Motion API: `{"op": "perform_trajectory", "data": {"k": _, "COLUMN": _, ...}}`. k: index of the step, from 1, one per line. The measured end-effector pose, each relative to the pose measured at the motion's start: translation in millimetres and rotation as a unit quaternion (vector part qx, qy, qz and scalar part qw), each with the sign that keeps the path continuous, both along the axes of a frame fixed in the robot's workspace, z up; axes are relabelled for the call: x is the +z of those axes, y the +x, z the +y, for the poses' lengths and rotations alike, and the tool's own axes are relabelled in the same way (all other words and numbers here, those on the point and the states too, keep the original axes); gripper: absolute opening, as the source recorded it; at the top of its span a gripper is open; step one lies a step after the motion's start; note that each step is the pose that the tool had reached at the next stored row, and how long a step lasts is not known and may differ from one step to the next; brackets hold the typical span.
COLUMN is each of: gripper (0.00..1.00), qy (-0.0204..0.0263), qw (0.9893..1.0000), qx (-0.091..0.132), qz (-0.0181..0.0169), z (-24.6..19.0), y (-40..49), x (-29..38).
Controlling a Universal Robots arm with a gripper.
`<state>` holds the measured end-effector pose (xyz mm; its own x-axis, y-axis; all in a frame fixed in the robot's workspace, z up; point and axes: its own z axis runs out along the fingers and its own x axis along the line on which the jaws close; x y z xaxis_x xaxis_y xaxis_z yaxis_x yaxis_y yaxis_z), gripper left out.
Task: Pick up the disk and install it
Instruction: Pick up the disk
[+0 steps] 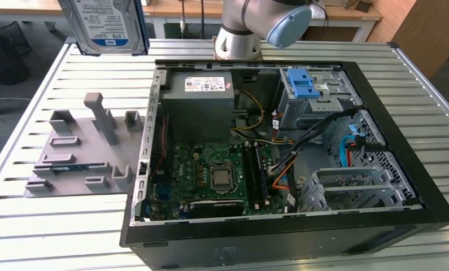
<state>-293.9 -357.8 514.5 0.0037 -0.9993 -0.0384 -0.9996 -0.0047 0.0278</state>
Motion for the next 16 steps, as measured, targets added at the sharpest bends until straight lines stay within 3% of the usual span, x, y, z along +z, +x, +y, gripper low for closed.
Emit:
{"op": "perform_trajectory", "data": {"k": 11, "gripper": 0.36, "qy": 0.0, "qw": 1.0, "qx": 0.0, "qz": 0.0, "z": 0.0, "y": 0.5, "x": 0.0}}
{"op": "perform_trajectory", "data": {"k": 16, "gripper": 0.36, "qy": 0.0, "qw": 1.0, "qx": 0.0, "qz": 0.0, "z": 0.0, "y": 4.8, "x": 0.0}}
